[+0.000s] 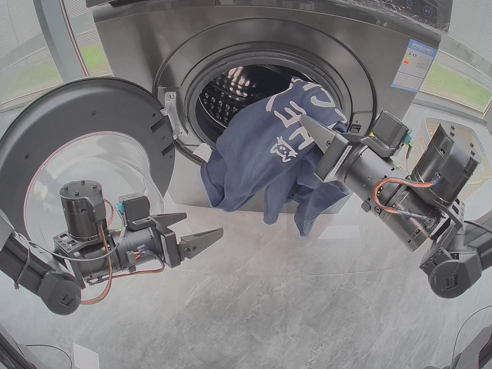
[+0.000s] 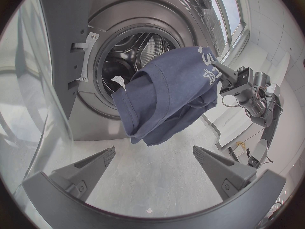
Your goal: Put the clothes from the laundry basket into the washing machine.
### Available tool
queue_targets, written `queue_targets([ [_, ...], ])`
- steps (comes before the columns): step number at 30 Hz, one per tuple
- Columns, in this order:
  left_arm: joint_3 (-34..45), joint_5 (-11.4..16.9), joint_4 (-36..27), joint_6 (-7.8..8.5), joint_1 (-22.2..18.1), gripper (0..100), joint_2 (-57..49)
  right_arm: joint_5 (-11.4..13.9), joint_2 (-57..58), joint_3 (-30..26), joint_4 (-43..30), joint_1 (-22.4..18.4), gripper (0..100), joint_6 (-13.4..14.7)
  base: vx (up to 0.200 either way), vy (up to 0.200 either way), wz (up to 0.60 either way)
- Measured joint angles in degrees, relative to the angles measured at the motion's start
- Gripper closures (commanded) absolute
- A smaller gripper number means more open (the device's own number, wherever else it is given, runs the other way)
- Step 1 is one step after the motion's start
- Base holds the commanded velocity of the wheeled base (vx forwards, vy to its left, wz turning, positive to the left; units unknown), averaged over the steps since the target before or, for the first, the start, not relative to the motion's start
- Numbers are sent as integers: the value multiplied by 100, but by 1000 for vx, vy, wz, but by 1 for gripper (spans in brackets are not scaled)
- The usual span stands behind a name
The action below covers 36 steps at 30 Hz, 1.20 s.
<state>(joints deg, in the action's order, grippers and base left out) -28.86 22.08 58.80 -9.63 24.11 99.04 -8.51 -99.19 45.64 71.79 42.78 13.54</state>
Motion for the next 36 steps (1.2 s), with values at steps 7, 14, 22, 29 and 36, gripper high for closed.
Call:
queue_targets([
  [7,-477,-7,21,-44,27,0,485,0,49,-72,-2,11,100,-5,0,0,0],
  [14,-973,-24,137,-44,30,0,962,0,104,-152,0,66,100,-5,0,0,0],
  [22,-1480,-21,265,-55,74,0,1375,-11,157,-240,6,210,100,-2,0,0,0],
  [29,-1535,-21,558,-196,217,0,1497,-7,168,-249,9,228,100,-2,0,0,0],
  [36,-1379,-35,847,-233,343,100,1519,-9,167,-251,16,221,100,-2,0,0,0],
])
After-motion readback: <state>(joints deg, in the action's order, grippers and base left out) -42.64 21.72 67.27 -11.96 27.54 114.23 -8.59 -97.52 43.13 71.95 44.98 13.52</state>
